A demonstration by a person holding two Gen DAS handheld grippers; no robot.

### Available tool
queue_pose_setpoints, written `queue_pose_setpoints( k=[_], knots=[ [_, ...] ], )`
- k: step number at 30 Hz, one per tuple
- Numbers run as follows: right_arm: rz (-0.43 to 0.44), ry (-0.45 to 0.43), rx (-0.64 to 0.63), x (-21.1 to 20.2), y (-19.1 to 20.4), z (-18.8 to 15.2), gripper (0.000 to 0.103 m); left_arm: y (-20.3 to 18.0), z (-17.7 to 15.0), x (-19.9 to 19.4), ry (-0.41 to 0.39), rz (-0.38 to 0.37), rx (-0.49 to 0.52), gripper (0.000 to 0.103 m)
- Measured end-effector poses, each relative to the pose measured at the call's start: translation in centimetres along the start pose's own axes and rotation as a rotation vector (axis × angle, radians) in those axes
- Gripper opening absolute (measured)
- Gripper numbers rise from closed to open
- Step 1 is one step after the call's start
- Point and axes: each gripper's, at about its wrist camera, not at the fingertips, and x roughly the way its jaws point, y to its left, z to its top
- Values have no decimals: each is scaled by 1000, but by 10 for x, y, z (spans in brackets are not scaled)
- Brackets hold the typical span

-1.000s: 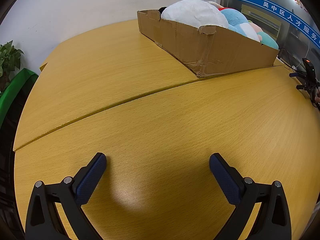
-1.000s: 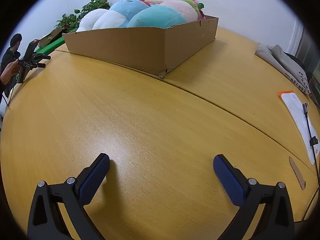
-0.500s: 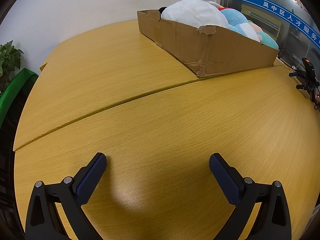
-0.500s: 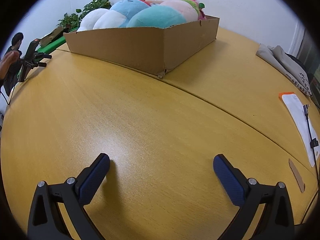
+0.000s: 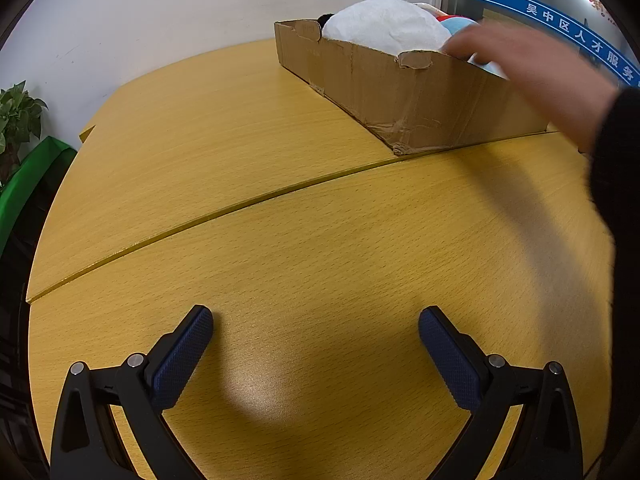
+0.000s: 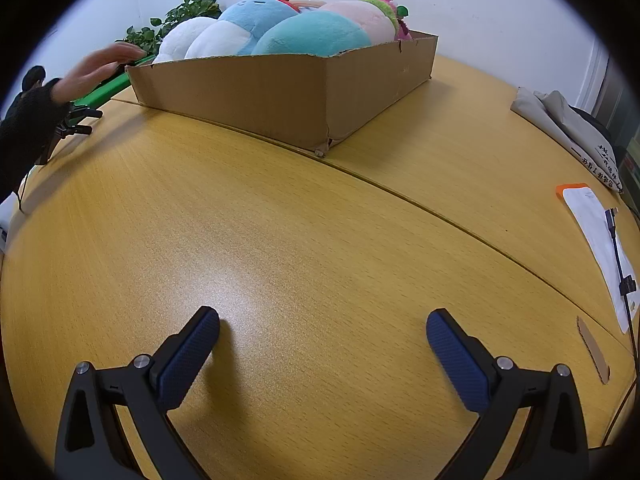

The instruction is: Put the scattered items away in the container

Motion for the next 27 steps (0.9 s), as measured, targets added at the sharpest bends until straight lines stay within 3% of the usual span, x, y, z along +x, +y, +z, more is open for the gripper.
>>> queue_pose_setpoints(
  k=[27],
  knots=[
    [3,0,-1,0,-2,0,103,0,0,0,0,-1,2,103]
  ],
)
